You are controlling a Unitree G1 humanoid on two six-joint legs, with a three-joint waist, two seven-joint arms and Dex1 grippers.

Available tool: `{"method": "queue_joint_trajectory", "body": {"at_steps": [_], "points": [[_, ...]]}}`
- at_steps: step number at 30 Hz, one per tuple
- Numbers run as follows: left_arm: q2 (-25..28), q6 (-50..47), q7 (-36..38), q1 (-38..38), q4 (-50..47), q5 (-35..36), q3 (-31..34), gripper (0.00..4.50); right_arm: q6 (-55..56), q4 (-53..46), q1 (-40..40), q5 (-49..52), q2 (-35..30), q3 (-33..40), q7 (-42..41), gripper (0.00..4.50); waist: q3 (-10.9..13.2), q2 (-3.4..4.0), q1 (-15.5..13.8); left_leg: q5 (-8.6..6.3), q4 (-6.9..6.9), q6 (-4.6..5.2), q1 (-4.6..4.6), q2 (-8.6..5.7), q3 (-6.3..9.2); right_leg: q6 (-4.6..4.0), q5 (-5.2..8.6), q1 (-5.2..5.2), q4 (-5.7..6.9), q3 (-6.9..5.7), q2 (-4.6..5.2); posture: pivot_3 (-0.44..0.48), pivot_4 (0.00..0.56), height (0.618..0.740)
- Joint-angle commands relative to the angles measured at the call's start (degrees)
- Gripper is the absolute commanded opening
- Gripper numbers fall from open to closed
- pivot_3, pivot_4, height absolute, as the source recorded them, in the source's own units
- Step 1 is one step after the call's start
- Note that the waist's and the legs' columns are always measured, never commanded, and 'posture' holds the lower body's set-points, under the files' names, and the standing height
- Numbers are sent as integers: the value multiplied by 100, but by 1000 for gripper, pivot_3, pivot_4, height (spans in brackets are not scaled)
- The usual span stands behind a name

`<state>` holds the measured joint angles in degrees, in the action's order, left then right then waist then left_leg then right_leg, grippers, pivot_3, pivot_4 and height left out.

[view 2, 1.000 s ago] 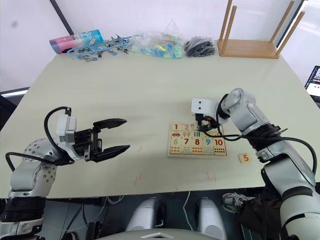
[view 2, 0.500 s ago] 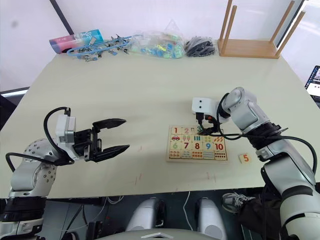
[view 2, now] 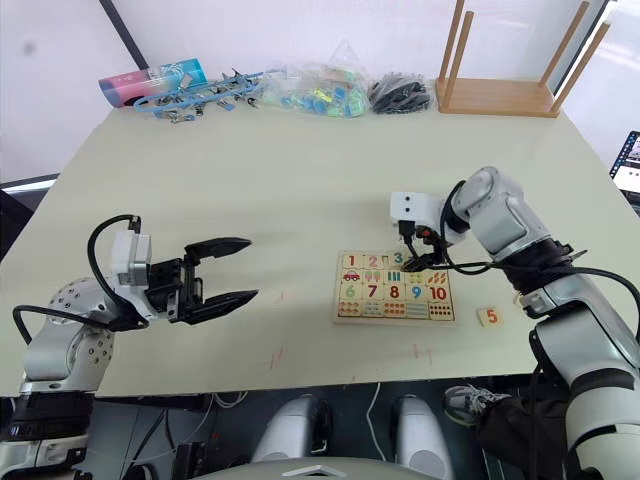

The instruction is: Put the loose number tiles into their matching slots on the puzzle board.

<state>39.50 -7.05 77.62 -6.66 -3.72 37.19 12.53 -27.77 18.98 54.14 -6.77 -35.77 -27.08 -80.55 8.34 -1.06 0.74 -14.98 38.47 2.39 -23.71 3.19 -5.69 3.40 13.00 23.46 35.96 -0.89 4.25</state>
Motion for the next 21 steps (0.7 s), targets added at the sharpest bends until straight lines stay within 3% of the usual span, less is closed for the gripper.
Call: {"method": "queue_joint_trajectory", "body": {"at_steps": [1, 3, 6, 13, 14, 21], "points": [[17, 117, 76, -53, -10, 5, 54, 4500, 142, -107, -41, 317, -121, 536, 102, 4315, 0, 0, -2, 0, 0, 0, -1, 0, 0, 0, 0, 0, -1, 0, 0, 0, 150, 738], [23, 131, 103, -47, 10, 7, 64, 4500, 287, -108, -165, 533, -79, 765, 155, 4315, -1, -2, -6, 0, 0, 0, 0, 0, 0, 0, 0, 0, -1, 0, 0, 0, 150, 738], [36, 115, 131, -35, 3, -6, 46, 4500, 415, -83, -383, 772, -93, 1073, 258, 3597, -1, -2, -6, 0, -1, 0, -1, 0, 0, 0, 0, 0, -1, 0, 0, 0, 150, 738], [60, 41, 114, -13, -111, -64, -25, 4500, 1048, 168, -909, 1269, 7, 1766, 690, 337, -1, -2, -4, 0, 0, 0, 1, 0, 0, 1, 0, -1, 0, 1, 0, 0, 150, 738], [61, 30, 114, -18, -118, -75, -29, 4500, 1173, 222, -967, 1326, 32, 1842, 735, 108, -1, -2, -5, 0, 0, 0, 1, 0, 0, 1, 0, -1, 0, 1, 0, 0, 150, 738], [76, -26, 91, -121, -96, -99, -81, 4500, 1962, 730, -1229, 1378, 211, 1967, 1018, 108, -1, -2, 1, 0, 0, 0, 1, 0, -1, 1, 0, -1, 0, 3, -1, 0, 150, 738]]}}
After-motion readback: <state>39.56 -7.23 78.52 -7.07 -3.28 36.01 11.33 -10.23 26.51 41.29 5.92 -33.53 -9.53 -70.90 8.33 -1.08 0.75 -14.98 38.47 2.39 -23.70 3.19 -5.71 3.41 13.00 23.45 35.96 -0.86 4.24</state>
